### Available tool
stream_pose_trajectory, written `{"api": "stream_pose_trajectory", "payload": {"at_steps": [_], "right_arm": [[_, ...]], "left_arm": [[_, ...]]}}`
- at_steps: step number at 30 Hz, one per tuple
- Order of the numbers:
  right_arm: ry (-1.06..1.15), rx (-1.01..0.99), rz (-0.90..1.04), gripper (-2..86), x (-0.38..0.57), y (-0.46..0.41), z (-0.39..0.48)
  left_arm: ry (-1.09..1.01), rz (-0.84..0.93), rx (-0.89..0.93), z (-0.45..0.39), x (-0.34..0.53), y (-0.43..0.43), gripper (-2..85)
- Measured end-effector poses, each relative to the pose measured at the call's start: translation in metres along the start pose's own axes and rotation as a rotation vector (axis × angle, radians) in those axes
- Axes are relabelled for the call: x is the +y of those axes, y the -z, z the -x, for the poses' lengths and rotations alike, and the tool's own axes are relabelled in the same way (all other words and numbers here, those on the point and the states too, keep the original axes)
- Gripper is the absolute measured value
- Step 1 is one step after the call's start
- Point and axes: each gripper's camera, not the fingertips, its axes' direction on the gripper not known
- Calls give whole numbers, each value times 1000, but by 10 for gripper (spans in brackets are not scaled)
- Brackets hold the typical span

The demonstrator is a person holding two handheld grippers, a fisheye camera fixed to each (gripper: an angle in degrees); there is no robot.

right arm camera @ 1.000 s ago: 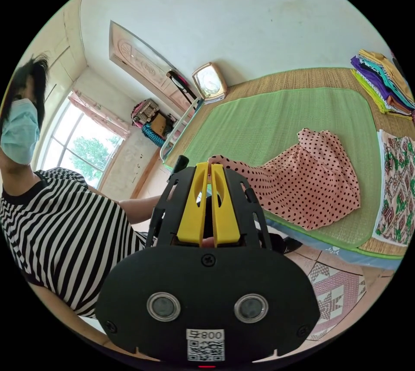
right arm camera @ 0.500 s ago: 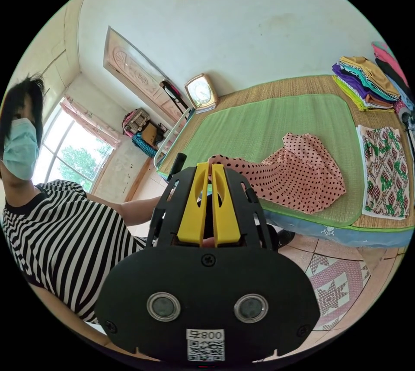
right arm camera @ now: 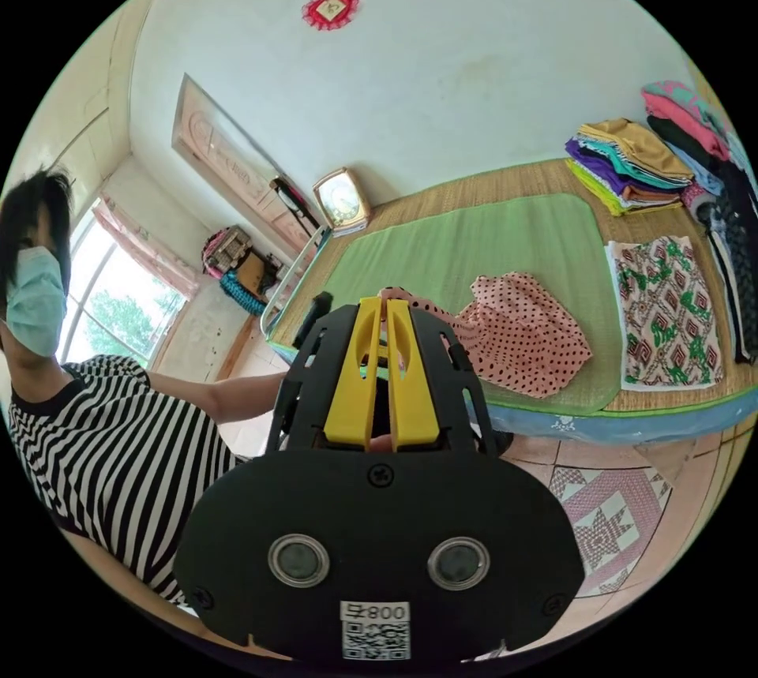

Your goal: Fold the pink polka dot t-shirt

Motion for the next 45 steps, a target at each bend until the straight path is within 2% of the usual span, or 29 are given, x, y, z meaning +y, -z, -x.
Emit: {"api": "stream_pose_trajectory", "payload": {"at_steps": [4,7,12,16,19,22,25,27,29,33,36,39,45], "right_arm": [[-102,19,-167,5,-5,25,-19],[-88,117,-270,5,-29,42,-16],[66,193,-433,5,-113,50,23],[216,153,-448,6,-191,19,68],[351,36,-354,6,-261,-41,110],[466,-38,-105,7,-316,-144,148],[476,-5,155,7,-326,-261,153],[458,28,286,8,-302,-329,125],[381,43,385,9,-277,-363,81],[24,98,515,24,-197,-383,-59],[-216,142,509,51,-136,-364,-131],[-346,150,493,73,-91,-355,-159],[-322,195,570,97,-48,-402,-136]], "left_arm": [[-87,-120,20,-25,-9,52,6],[-169,-230,65,-45,-21,94,4],[-251,-435,194,-60,-37,166,2],[-261,-576,221,-54,-33,213,2],[-209,-685,211,-37,-15,246,2],[-80,-717,149,-7,17,261,2],[159,-651,98,37,65,249,2],[393,-565,113,77,112,222,2],[533,-483,131,99,144,201,1],[786,-349,161,131,194,164,1],[840,-335,183,141,199,158,1],[853,-318,189,147,192,156,1],[870,-287,168,143,177,155,1]]}}
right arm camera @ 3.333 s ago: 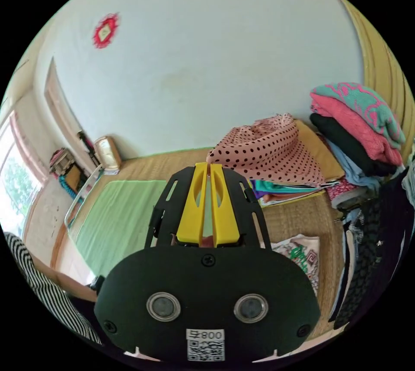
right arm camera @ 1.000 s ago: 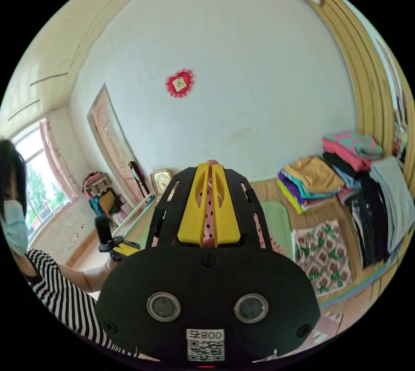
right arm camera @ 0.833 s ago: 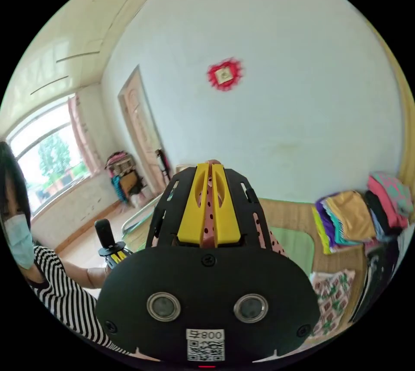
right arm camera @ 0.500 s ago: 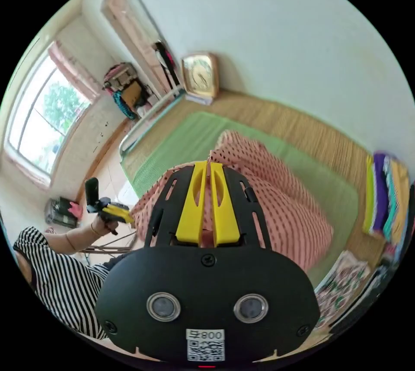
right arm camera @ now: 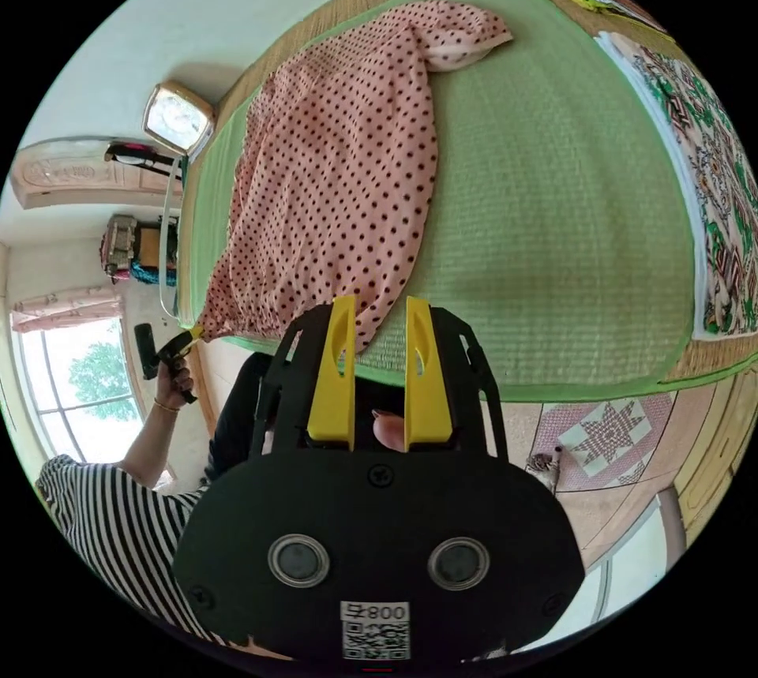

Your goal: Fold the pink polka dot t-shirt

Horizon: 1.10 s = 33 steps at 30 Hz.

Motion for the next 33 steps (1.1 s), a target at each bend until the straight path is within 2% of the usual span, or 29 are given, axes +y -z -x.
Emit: {"api": "stream_pose_trajectory", "payload": {"at_steps": [5,8,13,16,18,20,22,25,28,30,33], "right_arm": [[14,203,23,58,-6,-25,12],[-1,242,11,17,-6,-29,3],[-69,56,-30,-1,-1,-21,-32],[-101,-224,-111,-3,8,-3,-59],[-69,-384,-179,-2,16,17,-71],[-26,-441,-208,-1,19,32,-73],[23,-473,-232,-1,22,44,-71],[85,-496,-242,0,22,56,-66],[129,-512,-243,0,23,62,-61],[153,-524,-239,0,24,66,-57],[165,-528,-242,0,27,72,-56]], "left_arm": [[18,-12,6,-12,1,-7,2],[11,-9,17,-24,0,-14,3],[-41,10,-21,-54,-4,-23,6],[-66,54,-110,-73,-4,-30,12],[-114,56,-253,-90,-1,-35,24],[-167,34,-313,-110,3,-39,38],[-266,12,-293,-140,4,-48,56],[-462,-14,-215,-206,2,-78,81],[-656,71,-135,-274,-8,-131,103],[-771,100,-182,-320,-17,-169,109],[-812,161,-290,-353,-30,-205,84]]}}
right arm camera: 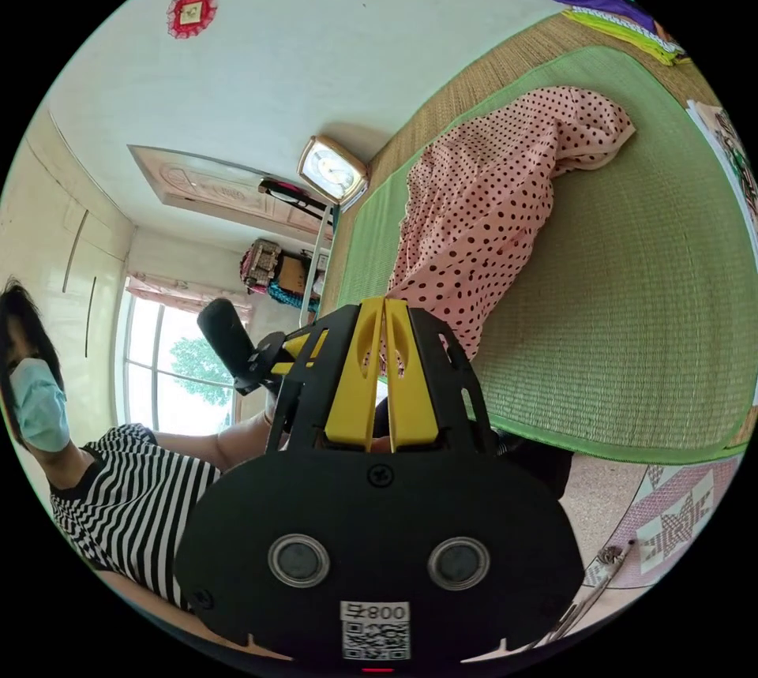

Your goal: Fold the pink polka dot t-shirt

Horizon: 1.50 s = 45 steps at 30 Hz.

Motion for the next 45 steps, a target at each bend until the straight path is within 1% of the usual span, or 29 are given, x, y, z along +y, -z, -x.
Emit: {"api": "stream_pose_trajectory", "payload": {"at_steps": [2,5,12,14,17,19,21,23,27,29,34,37,40,43,45], "right_arm": [[11,-9,0,0,1,4,2],[35,-8,9,1,3,11,4],[4,-126,-48,5,21,30,-11],[2,-135,-80,8,27,37,-10],[-35,-87,-146,24,42,50,-13],[-56,-40,-109,46,51,45,-13],[-77,57,-9,77,64,20,-6],[-81,103,69,98,74,-6,3],[-87,132,196,127,91,-64,30],[-99,128,214,132,95,-78,40],[-140,127,142,124,99,-77,66],[-160,170,94,93,100,-68,81],[-183,209,87,37,100,-60,91],[-125,254,108,23,102,-39,115],[-40,271,107,18,103,-1,143]], "left_arm": [[4,42,-34,-4,-11,-8,34],[10,49,20,-4,-19,-2,15],[71,-8,134,-2,-30,24,3],[72,-14,111,-6,-32,30,3],[116,-48,170,-3,-36,40,3],[127,-72,215,-3,-38,48,4],[116,-79,256,-9,-45,56,4],[110,-75,292,-15,-49,59,4],[80,-78,323,-35,-57,69,4],[67,-85,331,-44,-58,75,3],[56,-97,346,-62,-55,88,3],[76,-122,384,-67,-48,97,3],[114,-155,392,-66,-38,109,2],[180,-251,410,-55,-30,138,3],[219,-380,424,-46,-19,177,3]]}}
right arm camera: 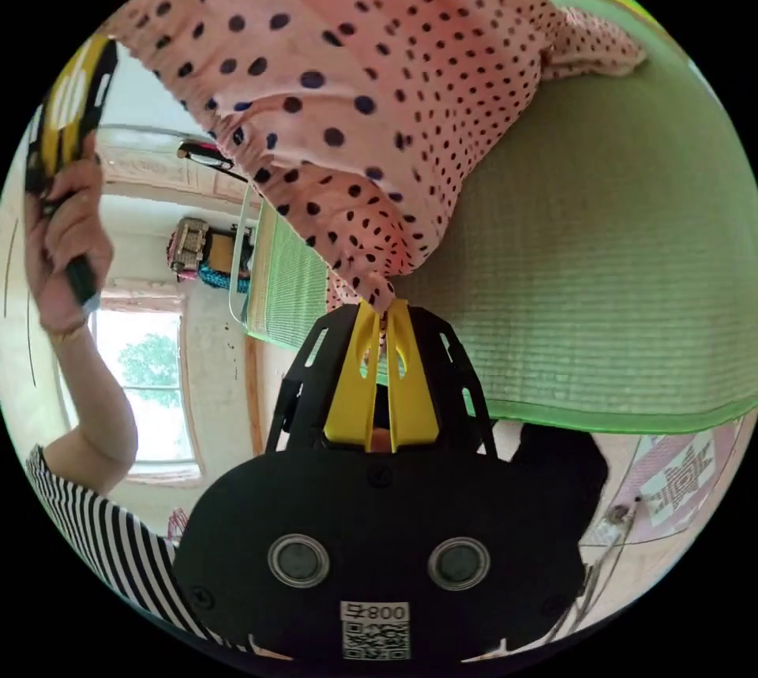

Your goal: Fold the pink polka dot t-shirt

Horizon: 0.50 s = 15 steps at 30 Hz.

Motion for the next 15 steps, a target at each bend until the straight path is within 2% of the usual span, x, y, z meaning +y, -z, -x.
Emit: {"api": "stream_pose_trajectory", "payload": {"at_steps": [4,9,15], "right_arm": [[167,57,-68,14,15,95,39],[472,341,-301,10,63,241,151],[748,495,-577,8,139,352,281]], "left_arm": [[-40,-177,11,-28,8,66,2],[-129,-390,99,-89,53,149,2],[-346,-551,140,-180,98,219,2]]}}
